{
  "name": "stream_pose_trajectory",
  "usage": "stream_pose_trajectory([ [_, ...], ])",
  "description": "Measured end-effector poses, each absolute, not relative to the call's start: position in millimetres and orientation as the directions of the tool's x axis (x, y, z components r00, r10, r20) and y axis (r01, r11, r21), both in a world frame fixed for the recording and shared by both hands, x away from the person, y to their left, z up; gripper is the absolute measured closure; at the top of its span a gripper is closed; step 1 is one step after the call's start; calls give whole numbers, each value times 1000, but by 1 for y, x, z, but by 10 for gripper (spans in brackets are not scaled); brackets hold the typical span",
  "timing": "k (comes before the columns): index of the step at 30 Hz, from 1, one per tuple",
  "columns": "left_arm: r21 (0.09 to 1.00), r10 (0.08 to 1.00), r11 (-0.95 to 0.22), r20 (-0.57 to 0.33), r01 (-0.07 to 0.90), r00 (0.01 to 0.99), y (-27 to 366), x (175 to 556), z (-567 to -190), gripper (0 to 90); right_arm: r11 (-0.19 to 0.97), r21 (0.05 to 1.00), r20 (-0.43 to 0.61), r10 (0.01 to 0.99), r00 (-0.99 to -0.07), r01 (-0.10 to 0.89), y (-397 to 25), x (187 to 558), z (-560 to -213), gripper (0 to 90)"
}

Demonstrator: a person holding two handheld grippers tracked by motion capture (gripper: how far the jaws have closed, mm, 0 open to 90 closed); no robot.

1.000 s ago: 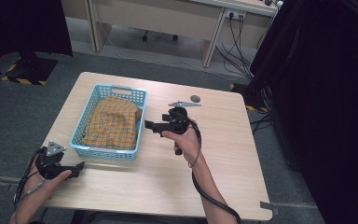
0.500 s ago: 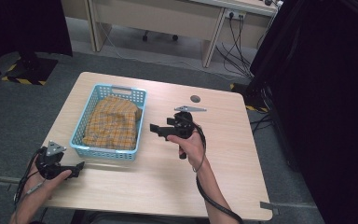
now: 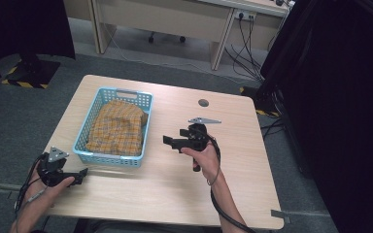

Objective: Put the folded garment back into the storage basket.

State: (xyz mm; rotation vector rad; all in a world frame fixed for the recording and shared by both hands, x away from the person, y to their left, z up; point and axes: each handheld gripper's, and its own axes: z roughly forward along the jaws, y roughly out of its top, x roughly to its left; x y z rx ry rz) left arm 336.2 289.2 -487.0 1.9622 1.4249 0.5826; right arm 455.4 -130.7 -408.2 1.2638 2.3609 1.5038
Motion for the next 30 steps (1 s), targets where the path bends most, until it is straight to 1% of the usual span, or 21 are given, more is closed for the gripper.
stream_pose_trajectory([
  [14, 714, 949, -211, -14, 667, 315, 289, 336, -487, 0, 195, 779, 349, 655, -670, 597, -136, 445, -420, 113],
  [30, 714, 949, -211, -14, 667, 315, 289, 336, -487, 0, 205, 769, 330, 684, -651, 605, -155, 439, -431, 113],
])
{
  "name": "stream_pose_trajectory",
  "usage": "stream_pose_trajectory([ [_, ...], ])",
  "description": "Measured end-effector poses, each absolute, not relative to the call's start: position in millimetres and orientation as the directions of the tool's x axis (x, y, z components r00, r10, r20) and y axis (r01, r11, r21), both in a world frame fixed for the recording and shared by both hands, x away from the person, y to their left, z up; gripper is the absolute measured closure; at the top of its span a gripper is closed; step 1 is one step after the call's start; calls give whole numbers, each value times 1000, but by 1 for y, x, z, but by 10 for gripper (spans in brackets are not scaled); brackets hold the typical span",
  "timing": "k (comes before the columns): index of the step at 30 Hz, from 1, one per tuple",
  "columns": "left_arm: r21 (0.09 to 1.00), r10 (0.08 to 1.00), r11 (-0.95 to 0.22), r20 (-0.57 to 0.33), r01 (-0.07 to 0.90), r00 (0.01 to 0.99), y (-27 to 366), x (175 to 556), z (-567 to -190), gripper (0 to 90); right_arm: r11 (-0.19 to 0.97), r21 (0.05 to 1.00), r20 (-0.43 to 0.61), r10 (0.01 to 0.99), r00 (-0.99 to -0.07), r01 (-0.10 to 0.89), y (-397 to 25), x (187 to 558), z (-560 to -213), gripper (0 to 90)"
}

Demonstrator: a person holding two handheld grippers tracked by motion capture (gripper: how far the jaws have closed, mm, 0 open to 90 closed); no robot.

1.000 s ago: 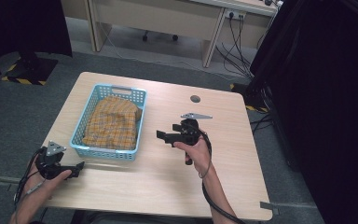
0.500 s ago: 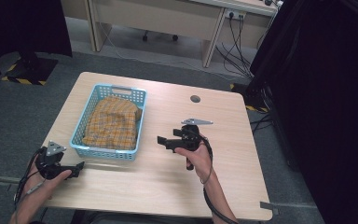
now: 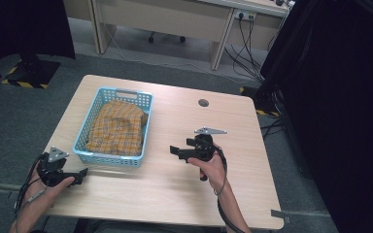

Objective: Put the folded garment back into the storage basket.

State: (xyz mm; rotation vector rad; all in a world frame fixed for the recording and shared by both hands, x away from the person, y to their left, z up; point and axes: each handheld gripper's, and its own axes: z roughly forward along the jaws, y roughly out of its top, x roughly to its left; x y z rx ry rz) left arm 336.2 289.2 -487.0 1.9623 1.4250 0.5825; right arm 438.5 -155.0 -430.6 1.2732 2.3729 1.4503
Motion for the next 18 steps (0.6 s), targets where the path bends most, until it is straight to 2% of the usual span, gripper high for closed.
stream_pose_trajectory([
  [18, 714, 949, -211, -14, 667, 316, 289, 336, -487, 0, 221, 748, 327, 698, -637, 626, -166, 432, -443, 117],
])
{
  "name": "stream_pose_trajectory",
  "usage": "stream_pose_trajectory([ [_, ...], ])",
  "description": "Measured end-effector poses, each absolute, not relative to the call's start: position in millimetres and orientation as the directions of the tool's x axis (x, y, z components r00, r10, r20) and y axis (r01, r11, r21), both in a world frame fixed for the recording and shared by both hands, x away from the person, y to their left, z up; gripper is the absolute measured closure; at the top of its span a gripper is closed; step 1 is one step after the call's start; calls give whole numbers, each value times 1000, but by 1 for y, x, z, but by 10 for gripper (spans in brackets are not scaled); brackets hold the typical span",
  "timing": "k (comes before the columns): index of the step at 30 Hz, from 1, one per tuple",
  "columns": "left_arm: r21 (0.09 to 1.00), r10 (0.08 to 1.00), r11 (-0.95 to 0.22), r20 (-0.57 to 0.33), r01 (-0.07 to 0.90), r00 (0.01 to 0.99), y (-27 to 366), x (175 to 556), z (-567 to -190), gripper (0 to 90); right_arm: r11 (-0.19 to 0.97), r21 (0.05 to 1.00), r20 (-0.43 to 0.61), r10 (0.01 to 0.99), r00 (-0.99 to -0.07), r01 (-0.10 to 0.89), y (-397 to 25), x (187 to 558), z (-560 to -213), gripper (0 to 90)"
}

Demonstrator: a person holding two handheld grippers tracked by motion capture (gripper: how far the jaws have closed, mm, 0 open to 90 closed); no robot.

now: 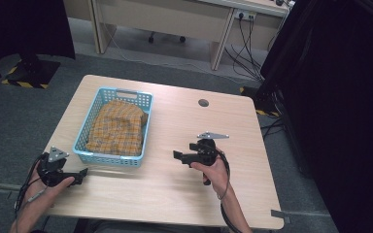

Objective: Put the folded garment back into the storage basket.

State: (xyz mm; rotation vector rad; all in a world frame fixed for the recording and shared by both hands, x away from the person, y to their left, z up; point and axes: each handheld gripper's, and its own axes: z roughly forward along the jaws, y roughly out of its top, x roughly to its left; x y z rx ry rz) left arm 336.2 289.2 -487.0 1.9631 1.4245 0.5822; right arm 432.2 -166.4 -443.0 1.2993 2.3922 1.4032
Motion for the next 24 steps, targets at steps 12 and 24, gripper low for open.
stream_pose_trajectory([
  [12, 714, 949, -212, -14, 667, 316, 289, 336, -487, 0, 225, 743, 324, 702, -634, 630, -173, 427, -447, 117],
  [24, 714, 949, -211, -14, 667, 316, 289, 336, -487, 0, 223, 745, 314, 715, -625, 629, -185, 420, -448, 117],
])
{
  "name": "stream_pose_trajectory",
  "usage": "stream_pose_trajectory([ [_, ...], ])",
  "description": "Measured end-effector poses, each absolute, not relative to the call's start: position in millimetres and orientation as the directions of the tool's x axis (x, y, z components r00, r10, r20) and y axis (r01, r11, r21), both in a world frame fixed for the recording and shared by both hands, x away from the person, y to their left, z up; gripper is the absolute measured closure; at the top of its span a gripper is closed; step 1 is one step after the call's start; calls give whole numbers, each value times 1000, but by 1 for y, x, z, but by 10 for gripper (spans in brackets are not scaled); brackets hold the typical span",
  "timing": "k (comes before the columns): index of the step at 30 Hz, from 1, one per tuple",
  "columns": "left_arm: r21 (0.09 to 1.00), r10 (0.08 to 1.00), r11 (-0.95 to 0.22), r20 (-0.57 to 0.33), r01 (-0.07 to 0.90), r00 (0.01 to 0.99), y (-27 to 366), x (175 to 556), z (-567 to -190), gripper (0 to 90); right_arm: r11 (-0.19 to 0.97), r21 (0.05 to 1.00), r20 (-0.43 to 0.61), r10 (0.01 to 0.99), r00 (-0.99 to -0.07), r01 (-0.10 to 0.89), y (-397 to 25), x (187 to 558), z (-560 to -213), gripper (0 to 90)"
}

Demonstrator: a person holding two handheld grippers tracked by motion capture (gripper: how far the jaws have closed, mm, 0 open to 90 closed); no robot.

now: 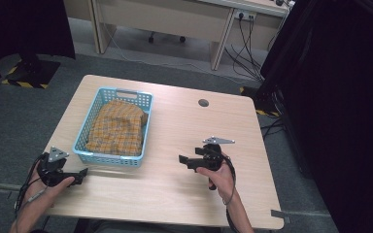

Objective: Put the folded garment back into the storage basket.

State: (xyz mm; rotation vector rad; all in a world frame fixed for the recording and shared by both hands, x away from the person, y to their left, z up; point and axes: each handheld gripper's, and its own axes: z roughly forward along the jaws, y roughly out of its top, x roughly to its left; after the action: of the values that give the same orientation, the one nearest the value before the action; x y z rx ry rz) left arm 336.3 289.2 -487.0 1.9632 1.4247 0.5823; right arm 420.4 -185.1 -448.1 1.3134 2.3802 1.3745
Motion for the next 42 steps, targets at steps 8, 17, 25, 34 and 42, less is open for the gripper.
stream_pose_trajectory([
  [8, 714, 949, -211, -14, 667, 316, 289, 336, -487, 0, 225, 742, 310, 721, -620, 632, -189, 417, -450, 117],
  [17, 714, 948, -213, -14, 667, 317, 289, 336, -487, 0, 221, 745, 307, 725, -617, 630, -193, 414, -448, 117],
  [25, 714, 947, -215, -13, 667, 320, 289, 336, -487, 0, 231, 745, 285, 737, -612, 625, -199, 408, -448, 117],
  [34, 715, 947, -215, -14, 666, 321, 289, 336, -487, 0, 241, 741, 273, 744, -610, 626, -204, 404, -451, 116],
  [42, 715, 947, -216, -14, 665, 322, 289, 336, -487, 0, 244, 738, 270, 747, -607, 629, -209, 399, -452, 114],
])
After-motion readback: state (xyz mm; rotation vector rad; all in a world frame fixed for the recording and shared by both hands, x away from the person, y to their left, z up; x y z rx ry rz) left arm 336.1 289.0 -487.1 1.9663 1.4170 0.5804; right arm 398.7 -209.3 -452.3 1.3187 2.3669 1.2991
